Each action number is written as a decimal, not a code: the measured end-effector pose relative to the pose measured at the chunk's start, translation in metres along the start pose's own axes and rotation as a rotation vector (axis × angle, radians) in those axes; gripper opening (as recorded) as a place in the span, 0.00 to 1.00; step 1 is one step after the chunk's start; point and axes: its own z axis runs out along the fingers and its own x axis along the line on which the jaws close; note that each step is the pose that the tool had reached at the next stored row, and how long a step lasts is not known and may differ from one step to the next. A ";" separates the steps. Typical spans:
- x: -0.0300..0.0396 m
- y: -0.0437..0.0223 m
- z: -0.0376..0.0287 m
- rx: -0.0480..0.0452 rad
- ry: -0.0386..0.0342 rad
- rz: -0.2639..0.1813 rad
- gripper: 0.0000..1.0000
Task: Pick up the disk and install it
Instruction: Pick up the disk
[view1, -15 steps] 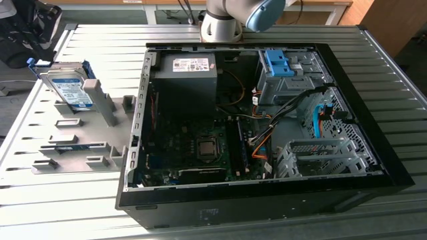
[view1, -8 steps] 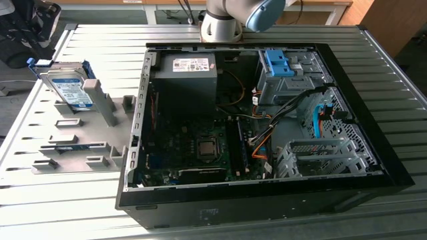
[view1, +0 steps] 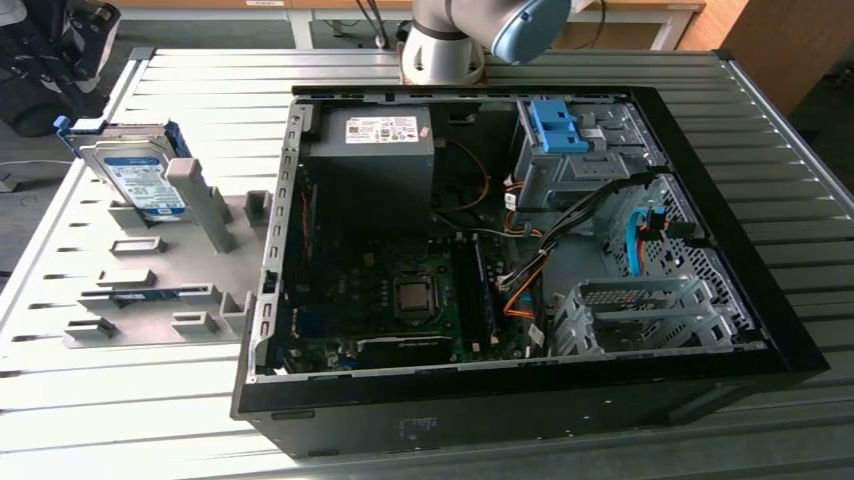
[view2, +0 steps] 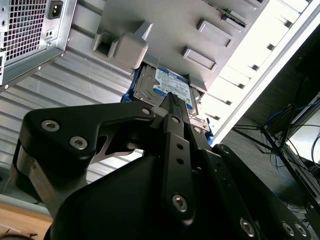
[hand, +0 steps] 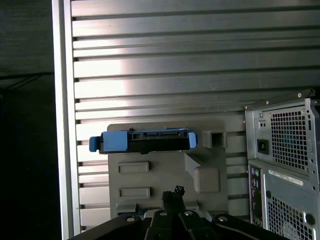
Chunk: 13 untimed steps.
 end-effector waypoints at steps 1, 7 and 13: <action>0.0000 0.0000 -0.0001 0.0000 0.0000 0.000 0.11; 0.0004 0.0007 -0.0005 0.0001 0.0003 0.000 0.11; 0.0005 0.0014 -0.0003 0.0000 0.0000 0.000 0.11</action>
